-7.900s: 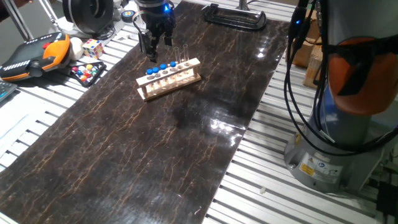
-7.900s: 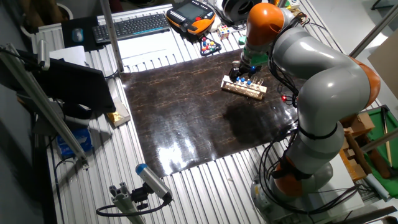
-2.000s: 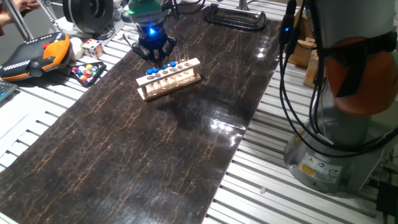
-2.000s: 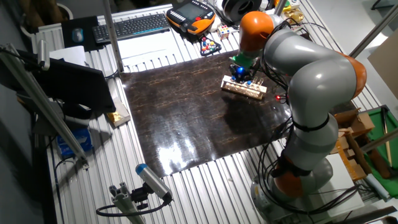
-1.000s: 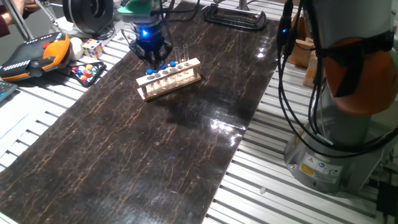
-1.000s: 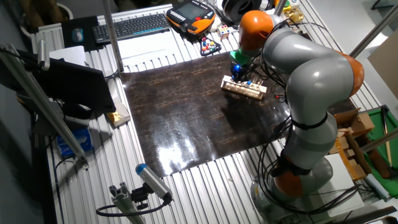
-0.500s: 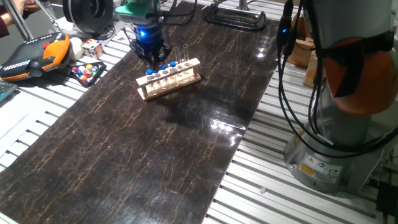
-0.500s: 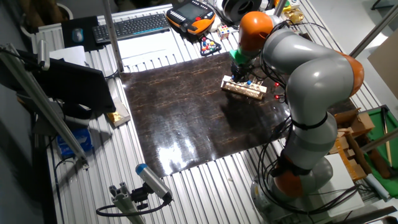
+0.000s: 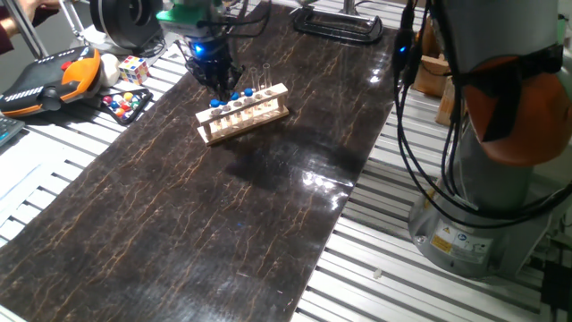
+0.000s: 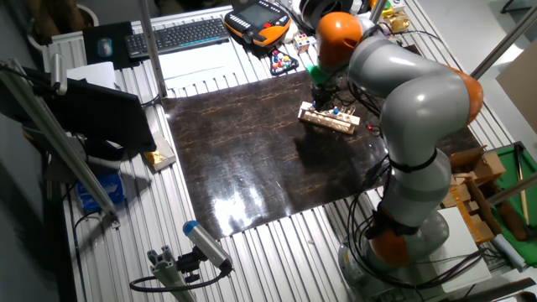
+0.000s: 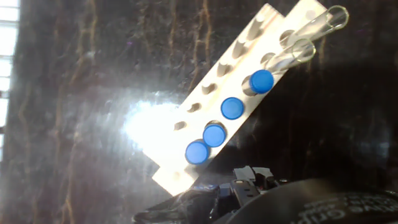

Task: Shake the test tube

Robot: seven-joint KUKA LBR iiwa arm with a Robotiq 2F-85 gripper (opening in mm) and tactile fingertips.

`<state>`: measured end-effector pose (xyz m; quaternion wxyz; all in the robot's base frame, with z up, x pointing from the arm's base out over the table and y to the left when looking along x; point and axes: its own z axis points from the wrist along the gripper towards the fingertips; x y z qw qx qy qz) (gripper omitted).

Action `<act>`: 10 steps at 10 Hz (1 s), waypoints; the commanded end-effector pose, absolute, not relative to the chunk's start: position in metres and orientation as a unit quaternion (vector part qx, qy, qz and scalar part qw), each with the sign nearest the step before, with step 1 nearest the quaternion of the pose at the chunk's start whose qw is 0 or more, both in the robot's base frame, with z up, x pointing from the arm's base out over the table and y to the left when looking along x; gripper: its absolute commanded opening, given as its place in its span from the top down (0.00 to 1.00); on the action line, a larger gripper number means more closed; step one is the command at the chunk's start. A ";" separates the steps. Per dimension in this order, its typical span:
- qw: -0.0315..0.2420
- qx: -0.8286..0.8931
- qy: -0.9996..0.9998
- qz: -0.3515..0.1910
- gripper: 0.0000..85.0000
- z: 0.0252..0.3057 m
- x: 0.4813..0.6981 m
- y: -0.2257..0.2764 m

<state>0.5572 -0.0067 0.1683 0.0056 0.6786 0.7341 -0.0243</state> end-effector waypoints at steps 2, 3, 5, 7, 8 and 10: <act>0.010 0.693 0.721 -0.004 0.99 0.168 0.558 -0.007; 0.020 0.697 0.717 0.011 0.99 0.166 0.562 -0.006; 0.014 0.707 0.707 0.029 0.76 0.163 0.569 -0.002; 0.017 0.719 0.694 0.038 0.55 0.163 0.572 0.000; 0.021 0.722 0.691 0.035 0.55 0.163 0.574 0.001; 0.018 0.722 0.691 0.017 0.57 0.161 0.579 0.002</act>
